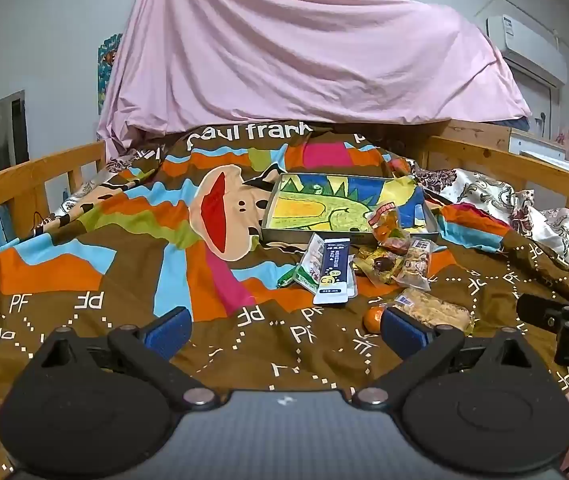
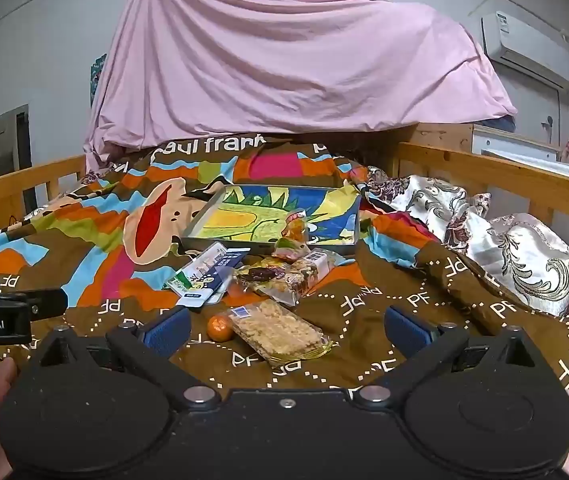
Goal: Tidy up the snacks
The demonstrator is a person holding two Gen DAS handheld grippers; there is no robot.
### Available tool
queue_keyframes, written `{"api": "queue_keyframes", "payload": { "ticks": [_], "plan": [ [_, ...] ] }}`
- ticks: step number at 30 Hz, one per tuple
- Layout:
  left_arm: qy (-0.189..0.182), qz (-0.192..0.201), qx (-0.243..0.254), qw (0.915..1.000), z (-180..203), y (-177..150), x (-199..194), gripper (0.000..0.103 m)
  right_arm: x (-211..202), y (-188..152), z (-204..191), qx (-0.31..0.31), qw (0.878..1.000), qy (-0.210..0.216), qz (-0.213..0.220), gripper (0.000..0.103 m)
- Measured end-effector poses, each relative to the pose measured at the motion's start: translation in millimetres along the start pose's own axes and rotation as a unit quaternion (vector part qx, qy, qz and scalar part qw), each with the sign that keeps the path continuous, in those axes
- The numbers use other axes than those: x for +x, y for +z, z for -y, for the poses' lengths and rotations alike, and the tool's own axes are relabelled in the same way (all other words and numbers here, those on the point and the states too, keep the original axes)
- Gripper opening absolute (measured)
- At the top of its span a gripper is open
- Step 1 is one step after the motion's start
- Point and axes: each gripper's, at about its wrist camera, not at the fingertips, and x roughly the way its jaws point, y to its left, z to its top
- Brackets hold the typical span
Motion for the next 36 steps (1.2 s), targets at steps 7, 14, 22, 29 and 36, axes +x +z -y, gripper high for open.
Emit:
{"api": "queue_keyframes", "payload": {
  "ticks": [7,14,22,29,36],
  "plan": [
    [-0.001,-0.001,0.0,1.0,3.9,3.4,-1.1,0.103,-0.6,0.7,-1.2,0.001,1.0,-0.001,0.0,0.103],
    [0.003,-0.002,-0.002,1.0,5.8,1.2,0.9,0.103,-0.4,-0.8,4.2,0.005,1.0,-0.002,0.005,0.103],
    [0.0,0.0,-0.004,1.0,0.0,0.4,1.5,0.103,-1.0,-0.9,5.3,0.008,1.0,-0.002,0.006,0.103],
    [0.0,-0.001,-0.005,1.0,-1.4,-1.4,2.1,0.103,-2.8,1.6,3.1,0.01,1.0,-0.003,0.006,0.103],
    [0.0,-0.002,-0.004,1.0,-1.9,-1.6,2.2,0.103,-3.0,1.9,3.2,0.011,1.0,-0.003,0.007,0.103]
  ]
}}
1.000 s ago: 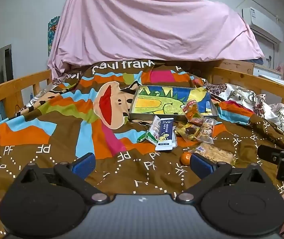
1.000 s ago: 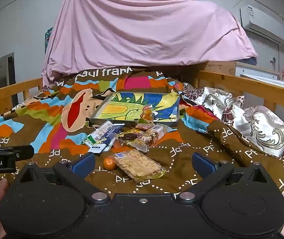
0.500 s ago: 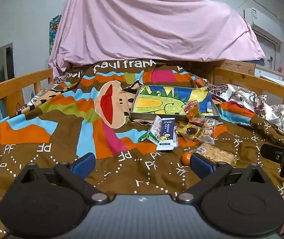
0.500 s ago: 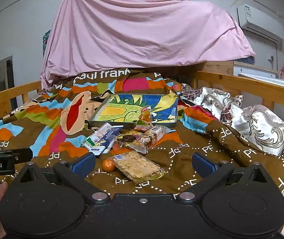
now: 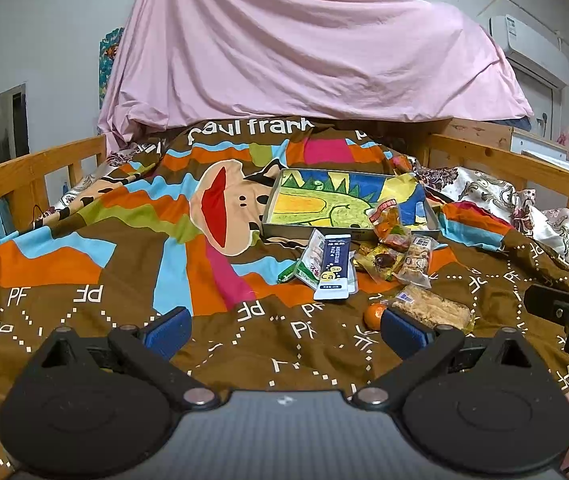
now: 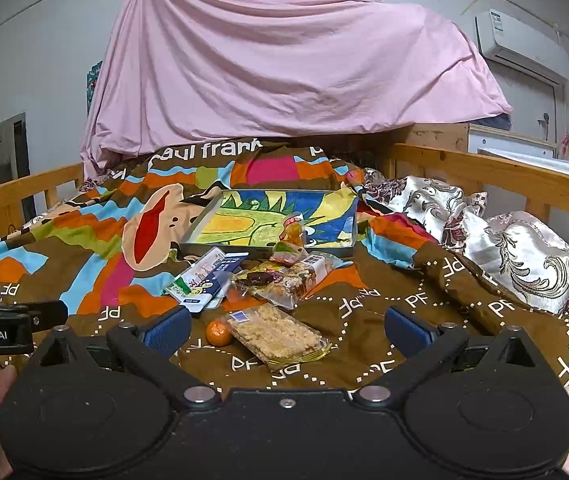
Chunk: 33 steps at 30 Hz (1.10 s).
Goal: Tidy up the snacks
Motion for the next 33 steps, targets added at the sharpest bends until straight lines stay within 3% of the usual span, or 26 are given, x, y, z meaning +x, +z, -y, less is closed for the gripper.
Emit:
{"api": "queue_keyframes", "payload": {
  "ticks": [33],
  "plan": [
    [-0.003,-0.009,-0.005,0.9999,1.2,-6.1,2.8,0.103,0.4,-2.0,-7.6,-0.008,1.0,0.005,-0.005,0.103]
  ]
}}
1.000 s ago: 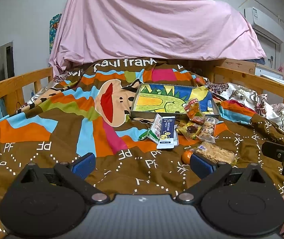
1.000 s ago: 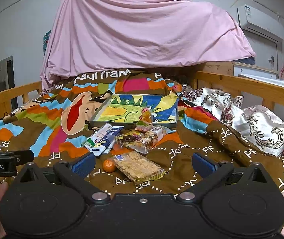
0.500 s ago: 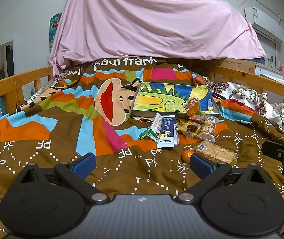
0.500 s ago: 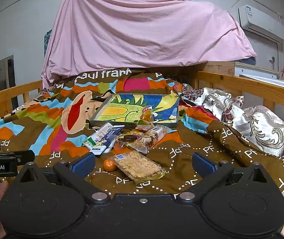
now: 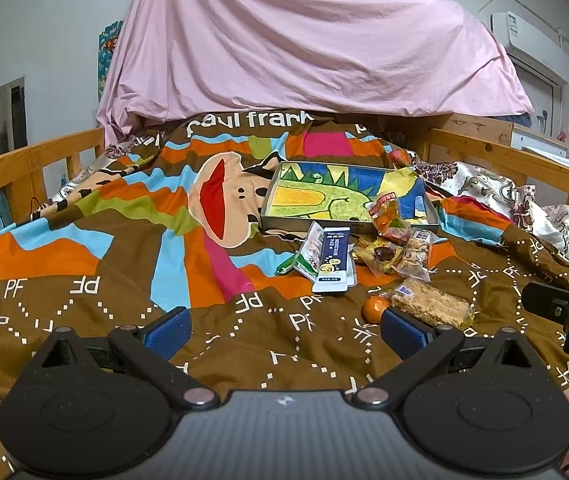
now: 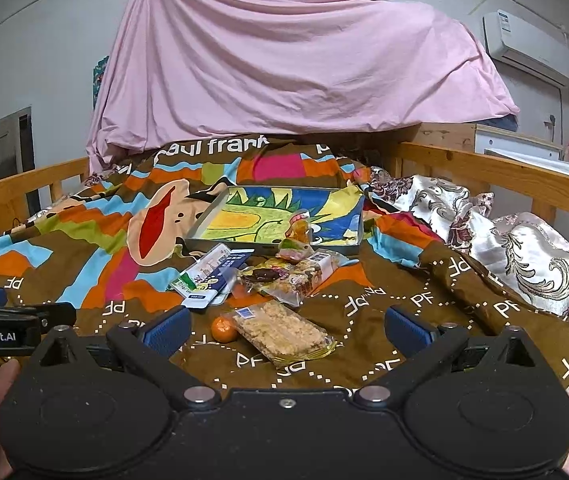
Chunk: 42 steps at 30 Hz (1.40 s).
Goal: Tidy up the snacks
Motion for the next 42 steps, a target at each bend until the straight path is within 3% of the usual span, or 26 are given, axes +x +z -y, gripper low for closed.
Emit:
{"api": "queue_keyframes", "payload": {
  "ticks": [17,29,42],
  "plan": [
    [0.009,-0.042,-0.019,0.9989,-4,-2,19,0.103,27,5,4,0.005,0.998,0.005,-0.055,0.103],
    [0.031,-0.053,-0.033,0.9976,-3,10,44,0.103,69,16,17,0.043,0.993,0.054,-0.091,0.103],
    [-0.018,-0.083,0.003,0.9964,7,22,107,0.103,147,30,39,0.066,0.984,0.086,-0.141,0.103]
  ]
}}
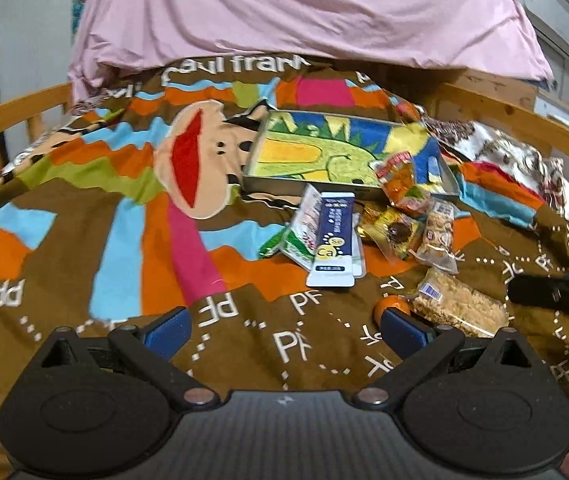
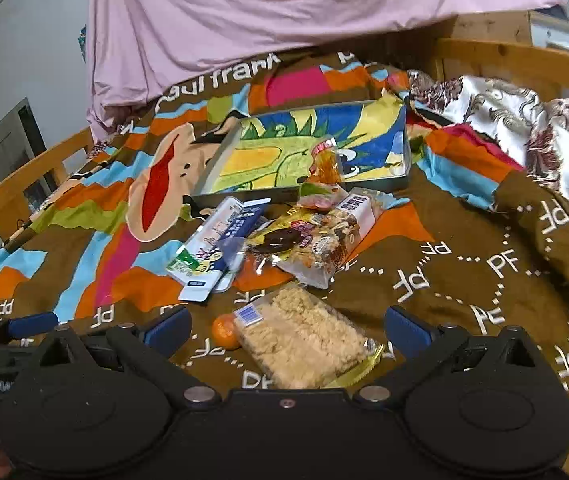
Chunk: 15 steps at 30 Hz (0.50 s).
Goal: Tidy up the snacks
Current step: 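Move right tool toward the rice crispy pack while left tool approaches the mandarin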
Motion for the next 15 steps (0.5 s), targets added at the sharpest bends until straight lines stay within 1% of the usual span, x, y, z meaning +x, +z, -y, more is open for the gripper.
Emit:
{"api": "queue_keyframes", "payload": {
  "ticks": [7,11,15],
  "plan": [
    [-0.024,-0.013,0.029,0.9992,11,2,26,0.103,26,12,10,-0.031,0.999,-0.008,-0.012,0.103],
    [-0.038,-0.022,0.046,0.998,17,3,37,0.103,37,15,17,-0.038,0.999,0.0,-0.022,0.103],
    [-0.056,-0.022,0.068,0.9958,23,7,45,0.103,45,16,22,-0.051,0.998,0.012,-0.036,0.103]
  ]
}}
